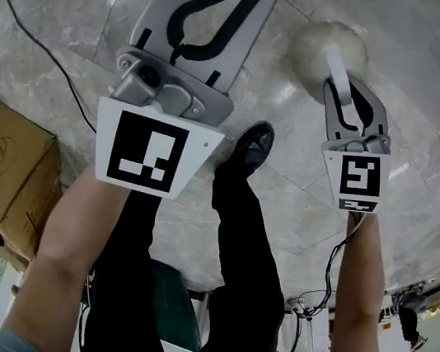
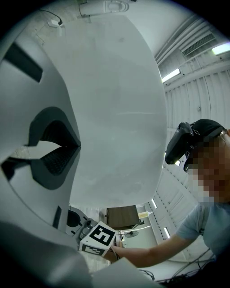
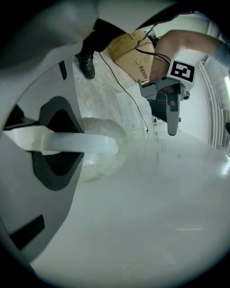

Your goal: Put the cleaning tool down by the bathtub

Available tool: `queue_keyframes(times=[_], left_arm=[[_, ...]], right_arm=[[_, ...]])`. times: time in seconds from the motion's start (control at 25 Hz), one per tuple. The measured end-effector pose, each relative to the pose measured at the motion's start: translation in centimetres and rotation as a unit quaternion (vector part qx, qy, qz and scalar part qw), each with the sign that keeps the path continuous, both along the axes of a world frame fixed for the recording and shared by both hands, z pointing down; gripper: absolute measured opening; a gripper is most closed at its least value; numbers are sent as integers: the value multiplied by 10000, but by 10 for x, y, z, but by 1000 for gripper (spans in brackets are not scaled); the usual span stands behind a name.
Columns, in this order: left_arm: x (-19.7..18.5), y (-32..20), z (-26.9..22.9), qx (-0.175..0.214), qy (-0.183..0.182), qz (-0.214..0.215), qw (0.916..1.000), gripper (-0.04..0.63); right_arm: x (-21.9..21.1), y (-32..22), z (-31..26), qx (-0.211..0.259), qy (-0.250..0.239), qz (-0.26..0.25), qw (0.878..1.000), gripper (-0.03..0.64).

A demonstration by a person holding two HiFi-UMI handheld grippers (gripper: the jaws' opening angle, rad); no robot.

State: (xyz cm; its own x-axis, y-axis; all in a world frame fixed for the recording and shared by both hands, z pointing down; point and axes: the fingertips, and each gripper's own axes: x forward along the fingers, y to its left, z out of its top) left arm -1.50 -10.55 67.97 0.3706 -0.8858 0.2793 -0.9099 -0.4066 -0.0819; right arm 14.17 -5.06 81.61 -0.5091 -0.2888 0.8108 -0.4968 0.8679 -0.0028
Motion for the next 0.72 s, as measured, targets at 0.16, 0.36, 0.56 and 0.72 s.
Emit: queue_keyframes(times=[0.16,0.36,0.56,0.72], left_arm=[[2,4,6,-17,-38,75,10000,15],[-4,5,10,-57,-45,27,10000,15],[-4,4,13,-78,-91,67,9999,15],[-7,3,17,-102,-106,17,9999,15]], right_arm=[[5,2,13,-32,111,-54,9999,98],[7,3,26,-79,197,-54,9998,100],[4,4,37,-123,251,-175,9995,98],[2,-1,41,-134,256,-209,9994,101]])
